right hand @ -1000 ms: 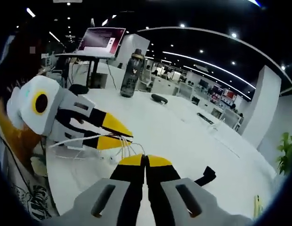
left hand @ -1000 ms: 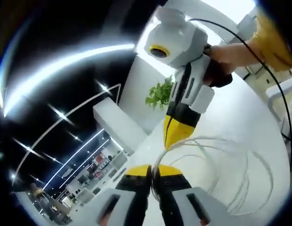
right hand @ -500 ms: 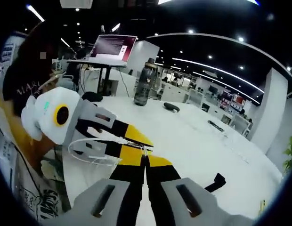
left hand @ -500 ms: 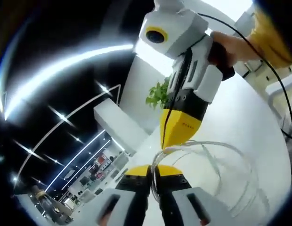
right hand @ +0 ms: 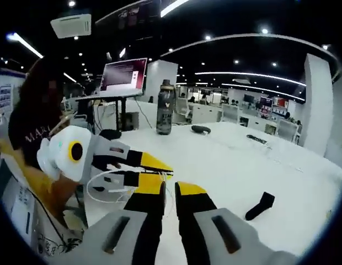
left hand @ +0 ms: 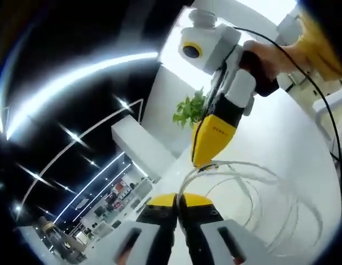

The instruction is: Peel open the Velcro strap on the desktop, arrange the wired earphones neatly onto it, and close the Velcro strap to secure them.

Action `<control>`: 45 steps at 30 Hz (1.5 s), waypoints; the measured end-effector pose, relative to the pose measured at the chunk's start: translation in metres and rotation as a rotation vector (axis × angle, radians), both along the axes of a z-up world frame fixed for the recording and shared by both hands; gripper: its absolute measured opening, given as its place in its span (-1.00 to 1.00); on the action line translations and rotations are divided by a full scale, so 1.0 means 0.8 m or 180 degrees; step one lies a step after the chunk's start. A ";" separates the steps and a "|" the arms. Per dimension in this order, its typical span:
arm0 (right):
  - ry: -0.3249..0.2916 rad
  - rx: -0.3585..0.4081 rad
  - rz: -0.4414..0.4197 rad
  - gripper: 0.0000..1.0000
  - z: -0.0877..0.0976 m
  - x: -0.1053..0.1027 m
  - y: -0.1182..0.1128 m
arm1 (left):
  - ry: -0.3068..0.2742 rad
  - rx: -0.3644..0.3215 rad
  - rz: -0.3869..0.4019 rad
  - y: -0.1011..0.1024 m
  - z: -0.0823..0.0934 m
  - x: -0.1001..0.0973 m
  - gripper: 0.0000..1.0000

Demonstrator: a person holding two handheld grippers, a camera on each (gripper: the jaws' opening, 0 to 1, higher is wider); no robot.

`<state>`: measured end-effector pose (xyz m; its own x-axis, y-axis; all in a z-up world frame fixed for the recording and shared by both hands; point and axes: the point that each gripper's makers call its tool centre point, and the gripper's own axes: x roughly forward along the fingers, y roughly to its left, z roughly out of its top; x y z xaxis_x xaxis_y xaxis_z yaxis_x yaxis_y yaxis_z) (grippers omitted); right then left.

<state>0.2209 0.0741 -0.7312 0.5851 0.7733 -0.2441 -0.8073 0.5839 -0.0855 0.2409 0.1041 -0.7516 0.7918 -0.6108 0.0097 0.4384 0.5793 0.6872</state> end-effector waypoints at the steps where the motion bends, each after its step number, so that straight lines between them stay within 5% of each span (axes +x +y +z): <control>1: 0.0035 0.0039 -0.0027 -0.82 0.000 0.001 -0.004 | -0.0001 -0.0003 0.0000 0.000 0.000 0.000 -0.87; 6: 0.0119 0.0221 -0.0117 -0.83 0.004 0.009 -0.020 | 0.0018 -0.0012 0.0014 0.001 0.000 0.001 -0.87; 13: 0.0625 0.0055 -0.0032 -0.79 -0.047 0.011 -0.010 | 0.0008 -0.0017 0.0005 0.001 0.001 0.001 -0.87; 22: 0.0965 0.0127 0.0051 -0.80 -0.066 0.014 0.002 | 0.0004 -0.0025 -0.0005 0.001 0.001 -0.001 -0.87; 31: 0.0915 0.0060 -0.0001 -0.92 -0.070 0.020 0.005 | 0.0000 -0.0035 -0.0036 0.000 0.001 -0.002 -0.87; 39: 0.0468 0.0125 -0.0142 -0.92 -0.040 0.030 -0.002 | 0.0000 -0.0025 -0.0051 -0.002 0.001 -0.003 -0.86; 45: 0.0321 0.0191 -0.0075 -0.92 -0.023 0.023 0.002 | 0.0002 -0.0001 -0.0046 -0.002 -0.001 -0.002 -0.85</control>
<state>0.2389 0.0760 -0.7493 0.5781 0.7746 -0.2564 -0.7960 0.6045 0.0312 0.2393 0.1024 -0.7520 0.7828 -0.6222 0.0095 0.4472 0.5730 0.6868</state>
